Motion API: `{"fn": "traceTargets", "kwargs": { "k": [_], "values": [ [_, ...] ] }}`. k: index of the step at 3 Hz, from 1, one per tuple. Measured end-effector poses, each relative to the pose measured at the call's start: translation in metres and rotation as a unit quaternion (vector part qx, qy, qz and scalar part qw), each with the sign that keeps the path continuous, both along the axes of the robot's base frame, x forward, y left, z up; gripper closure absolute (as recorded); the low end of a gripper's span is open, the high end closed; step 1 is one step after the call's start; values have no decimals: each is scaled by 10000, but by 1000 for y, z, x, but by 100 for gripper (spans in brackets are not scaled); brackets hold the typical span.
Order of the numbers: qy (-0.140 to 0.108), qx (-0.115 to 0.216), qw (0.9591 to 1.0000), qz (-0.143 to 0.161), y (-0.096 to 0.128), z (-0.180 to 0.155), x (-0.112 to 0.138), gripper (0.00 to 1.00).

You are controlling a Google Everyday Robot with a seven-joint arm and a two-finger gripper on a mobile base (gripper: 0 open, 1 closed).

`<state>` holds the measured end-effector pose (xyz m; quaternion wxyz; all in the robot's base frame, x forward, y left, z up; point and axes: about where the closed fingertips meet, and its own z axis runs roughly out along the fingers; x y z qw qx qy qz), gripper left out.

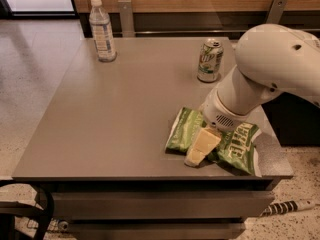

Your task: Move green jalapeno chip bag near blue plastic bottle

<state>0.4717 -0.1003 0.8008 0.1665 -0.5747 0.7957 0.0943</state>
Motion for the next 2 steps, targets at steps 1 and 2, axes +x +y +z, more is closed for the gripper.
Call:
{"fn": "traceTargets", "kwargs": {
  "k": [1, 2],
  "values": [
    [0, 0, 10000, 0, 0, 6, 0, 65],
    [0, 0, 10000, 1, 0, 15, 0, 88]
  ]
}}
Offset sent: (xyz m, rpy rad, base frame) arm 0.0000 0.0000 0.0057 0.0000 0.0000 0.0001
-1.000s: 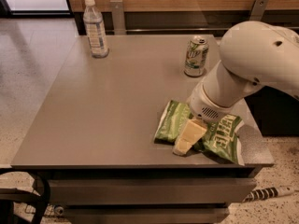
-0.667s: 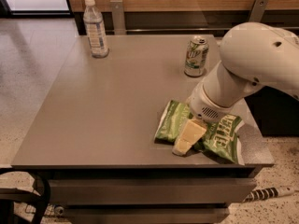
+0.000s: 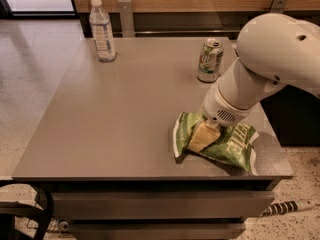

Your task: Move green jalapeno chip bag near blue plastic bottle

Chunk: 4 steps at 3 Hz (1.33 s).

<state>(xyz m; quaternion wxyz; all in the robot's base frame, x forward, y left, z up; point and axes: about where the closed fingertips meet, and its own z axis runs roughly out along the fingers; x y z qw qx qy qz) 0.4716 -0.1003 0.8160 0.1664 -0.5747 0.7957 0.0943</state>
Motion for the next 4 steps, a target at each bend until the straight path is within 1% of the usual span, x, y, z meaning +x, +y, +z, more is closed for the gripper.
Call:
{"fn": "traceTargets", "kwargs": {
  "k": [1, 2, 3, 4],
  "values": [
    [0, 0, 10000, 0, 0, 2, 0, 100],
    [0, 0, 10000, 1, 0, 2, 0, 100],
    [-138, -97, 9997, 146, 1, 15, 12, 100],
    [-456, -301, 9979, 355, -1, 43, 35, 100]
  ]
}}
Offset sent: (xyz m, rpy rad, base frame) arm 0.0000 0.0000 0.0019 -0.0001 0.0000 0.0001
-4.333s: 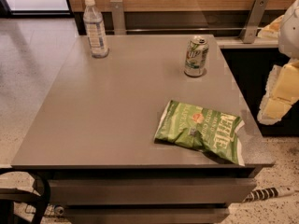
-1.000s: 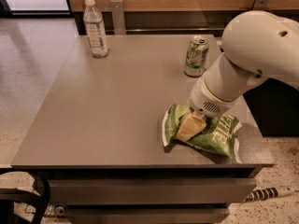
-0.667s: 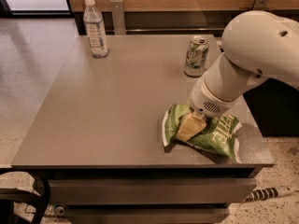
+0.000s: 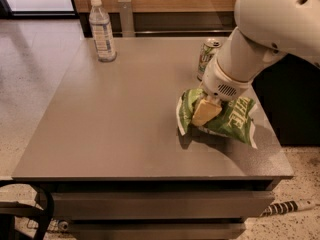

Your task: Move green jalapeno chip bag near blue plastic bottle

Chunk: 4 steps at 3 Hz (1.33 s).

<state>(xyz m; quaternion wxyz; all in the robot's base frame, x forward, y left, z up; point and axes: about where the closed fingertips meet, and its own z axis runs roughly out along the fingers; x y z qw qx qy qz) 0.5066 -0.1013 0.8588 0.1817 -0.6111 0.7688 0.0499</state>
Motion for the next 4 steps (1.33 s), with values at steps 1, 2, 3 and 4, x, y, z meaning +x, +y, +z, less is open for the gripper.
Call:
{"fn": "traceTargets", "kwargs": {
  "k": [1, 2, 3, 4],
  "values": [
    [-599, -137, 9978, 239, 1, 43, 25, 100],
    [-1366, -119, 9893, 492, 11, 85, 53, 100],
    [-2182, 197, 9726, 775, 30, 124, 89, 100],
    [-2829, 542, 9525, 991, 58, 155, 122, 100]
  ]
}}
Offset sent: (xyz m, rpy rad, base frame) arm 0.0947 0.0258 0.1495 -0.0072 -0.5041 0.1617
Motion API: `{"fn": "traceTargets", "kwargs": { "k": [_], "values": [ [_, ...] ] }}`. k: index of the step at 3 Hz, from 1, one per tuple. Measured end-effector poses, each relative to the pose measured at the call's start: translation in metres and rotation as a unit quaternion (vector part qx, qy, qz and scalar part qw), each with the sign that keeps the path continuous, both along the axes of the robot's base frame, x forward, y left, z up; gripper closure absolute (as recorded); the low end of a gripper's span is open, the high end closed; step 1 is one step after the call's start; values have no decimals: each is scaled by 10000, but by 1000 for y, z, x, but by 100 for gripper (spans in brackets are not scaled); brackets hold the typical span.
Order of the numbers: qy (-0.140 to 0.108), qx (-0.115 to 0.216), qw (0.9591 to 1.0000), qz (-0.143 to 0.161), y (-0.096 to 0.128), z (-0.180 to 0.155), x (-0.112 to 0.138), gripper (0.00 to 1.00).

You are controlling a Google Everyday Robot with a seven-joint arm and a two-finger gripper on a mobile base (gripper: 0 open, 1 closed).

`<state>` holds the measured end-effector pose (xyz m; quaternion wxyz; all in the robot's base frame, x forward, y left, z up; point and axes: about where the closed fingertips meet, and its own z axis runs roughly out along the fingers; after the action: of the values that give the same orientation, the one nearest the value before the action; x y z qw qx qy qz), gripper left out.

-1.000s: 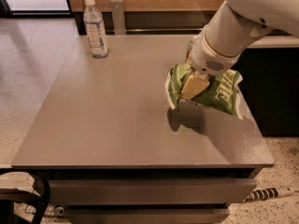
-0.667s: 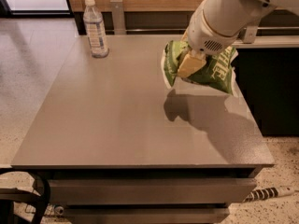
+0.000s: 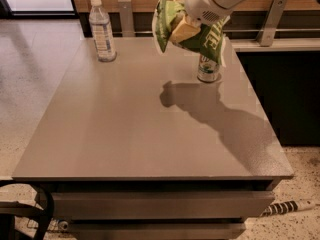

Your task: Move green jalapeno chip bag near blue plastic bottle

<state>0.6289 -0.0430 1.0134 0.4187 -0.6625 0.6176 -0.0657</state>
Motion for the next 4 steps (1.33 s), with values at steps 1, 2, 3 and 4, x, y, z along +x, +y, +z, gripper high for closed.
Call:
{"fn": "traceTargets", "kwargs": {
  "k": [1, 2, 3, 4],
  "values": [
    [-508, 339, 9981, 114, 27, 22, 27, 100],
    [-508, 339, 9981, 114, 27, 22, 27, 100],
    [-310, -163, 9994, 3, 36, 8, 61, 100],
    [-174, -617, 9979, 43, 53, -15, 114, 100]
  ]
}}
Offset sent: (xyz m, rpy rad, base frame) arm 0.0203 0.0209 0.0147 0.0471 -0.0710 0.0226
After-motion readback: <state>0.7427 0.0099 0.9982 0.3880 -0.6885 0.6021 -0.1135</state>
